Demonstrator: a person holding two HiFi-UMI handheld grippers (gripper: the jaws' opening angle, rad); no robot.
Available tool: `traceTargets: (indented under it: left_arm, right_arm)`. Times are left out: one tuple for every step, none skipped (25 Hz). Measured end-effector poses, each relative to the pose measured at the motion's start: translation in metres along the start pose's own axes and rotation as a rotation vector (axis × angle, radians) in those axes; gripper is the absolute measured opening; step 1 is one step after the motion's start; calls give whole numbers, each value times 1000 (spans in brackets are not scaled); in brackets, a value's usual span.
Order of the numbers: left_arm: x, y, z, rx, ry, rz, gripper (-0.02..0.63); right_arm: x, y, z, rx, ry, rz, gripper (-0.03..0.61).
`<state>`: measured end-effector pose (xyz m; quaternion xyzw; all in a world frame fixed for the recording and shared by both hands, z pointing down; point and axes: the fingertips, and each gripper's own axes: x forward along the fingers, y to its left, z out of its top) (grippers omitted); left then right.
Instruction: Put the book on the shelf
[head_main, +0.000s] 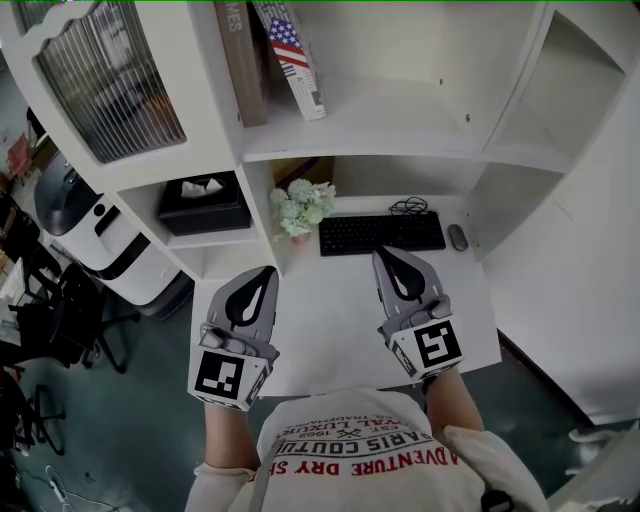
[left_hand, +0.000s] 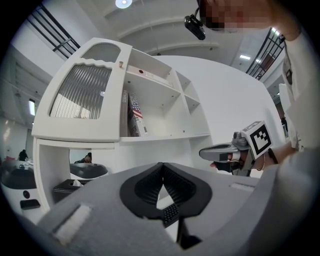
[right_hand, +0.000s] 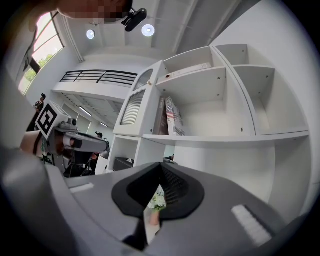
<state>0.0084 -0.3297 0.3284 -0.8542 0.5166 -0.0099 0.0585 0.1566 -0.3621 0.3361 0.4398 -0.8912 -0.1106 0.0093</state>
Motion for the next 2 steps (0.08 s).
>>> traceTargets:
  left_arm:
    - [0,0,0,-1,1,1,5]
    - [0,0,-1,-2,3,2,5]
  right_arm:
    - [0,0,-1,5,3,-1,0]
    - [0,-1,-3,10,6,-2,0]
